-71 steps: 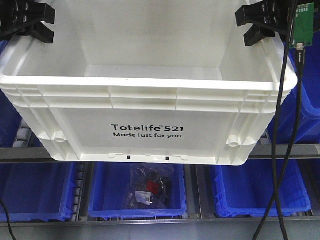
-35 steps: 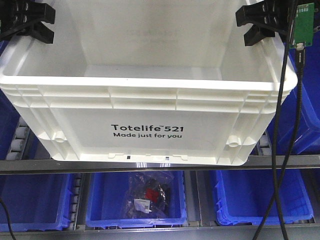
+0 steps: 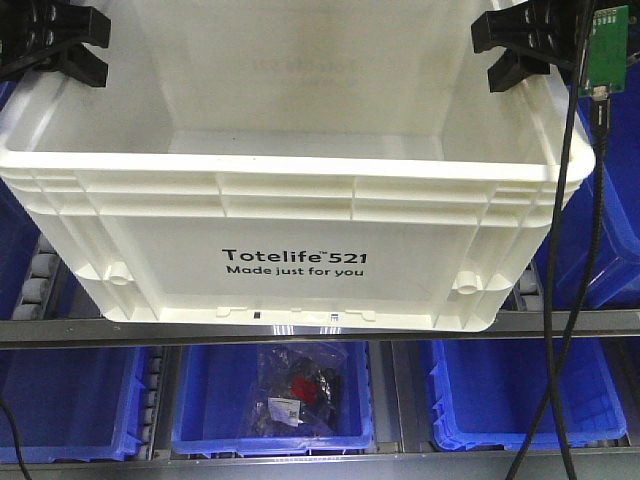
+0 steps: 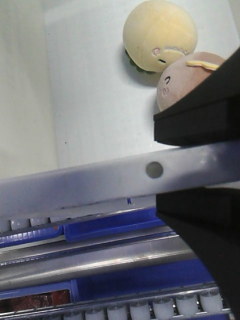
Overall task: Place moving items into box and shelve
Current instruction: 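Hold the crate steady as the base stops facing the roller shelf, then push the crate forward with both grippers onto the roller shelf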
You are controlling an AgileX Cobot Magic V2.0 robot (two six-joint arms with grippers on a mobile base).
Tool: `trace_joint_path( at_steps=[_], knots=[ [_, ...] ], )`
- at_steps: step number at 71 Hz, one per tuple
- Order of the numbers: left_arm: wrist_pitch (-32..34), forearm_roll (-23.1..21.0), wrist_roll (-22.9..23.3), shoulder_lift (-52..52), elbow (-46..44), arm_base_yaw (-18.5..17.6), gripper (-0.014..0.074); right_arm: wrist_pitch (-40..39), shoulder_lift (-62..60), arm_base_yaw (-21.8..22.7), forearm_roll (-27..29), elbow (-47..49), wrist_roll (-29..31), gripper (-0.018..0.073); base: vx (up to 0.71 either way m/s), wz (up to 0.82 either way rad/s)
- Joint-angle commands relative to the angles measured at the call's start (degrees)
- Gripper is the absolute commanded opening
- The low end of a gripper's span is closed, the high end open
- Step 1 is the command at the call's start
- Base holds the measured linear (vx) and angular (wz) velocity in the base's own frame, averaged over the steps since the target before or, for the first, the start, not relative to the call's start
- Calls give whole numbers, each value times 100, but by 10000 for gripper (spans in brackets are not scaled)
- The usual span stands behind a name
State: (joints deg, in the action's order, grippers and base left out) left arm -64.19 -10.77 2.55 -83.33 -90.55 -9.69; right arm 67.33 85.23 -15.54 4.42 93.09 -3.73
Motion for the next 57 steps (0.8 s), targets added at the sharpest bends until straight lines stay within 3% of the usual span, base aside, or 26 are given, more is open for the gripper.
trace_joint_path(
  at_steps=[1,47,57],
  knots=[
    [678,-348,-85,290,-254,-51,-17,-782,-285,-12,197,247,209,-12,0,0],
    [690,-321,-85,250,-249,-51,-17,-981,-195,-12,234,222,255,-12,0,0],
    [756,-206,-255,144,-166,-51,-17,-1385,-132,-12,319,-134,373,-12,0,0]
  ],
)
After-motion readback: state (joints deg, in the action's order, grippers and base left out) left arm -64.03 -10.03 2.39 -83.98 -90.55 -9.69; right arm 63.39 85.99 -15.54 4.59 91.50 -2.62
